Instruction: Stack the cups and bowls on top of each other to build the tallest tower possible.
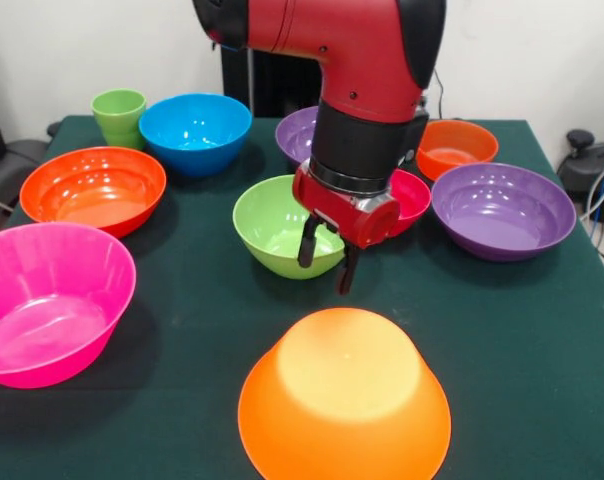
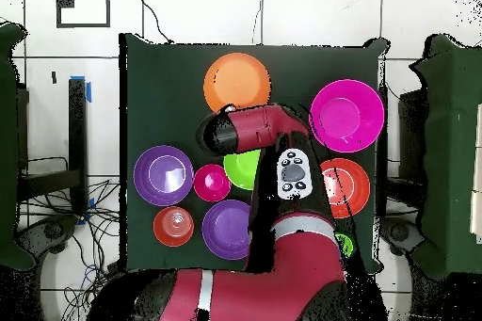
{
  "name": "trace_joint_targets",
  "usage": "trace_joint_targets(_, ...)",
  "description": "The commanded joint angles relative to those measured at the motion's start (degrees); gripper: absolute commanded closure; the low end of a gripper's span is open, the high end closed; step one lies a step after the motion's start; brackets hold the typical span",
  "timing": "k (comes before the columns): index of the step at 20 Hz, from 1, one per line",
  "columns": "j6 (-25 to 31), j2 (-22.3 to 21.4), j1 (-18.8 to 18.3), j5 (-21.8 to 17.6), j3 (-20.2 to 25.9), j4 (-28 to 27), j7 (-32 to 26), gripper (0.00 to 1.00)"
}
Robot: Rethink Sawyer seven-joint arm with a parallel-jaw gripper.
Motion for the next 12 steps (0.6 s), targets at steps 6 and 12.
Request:
trace_joint_targets(6, 7.74, 1.75, 0.40, 0.54, 5.52, 0.92, -7.94, 0.00)
trace_joint_targets(12, 7.53, 2.16, 1.07, 0.33, 5.07, 1.59, -6.96, 0.00)
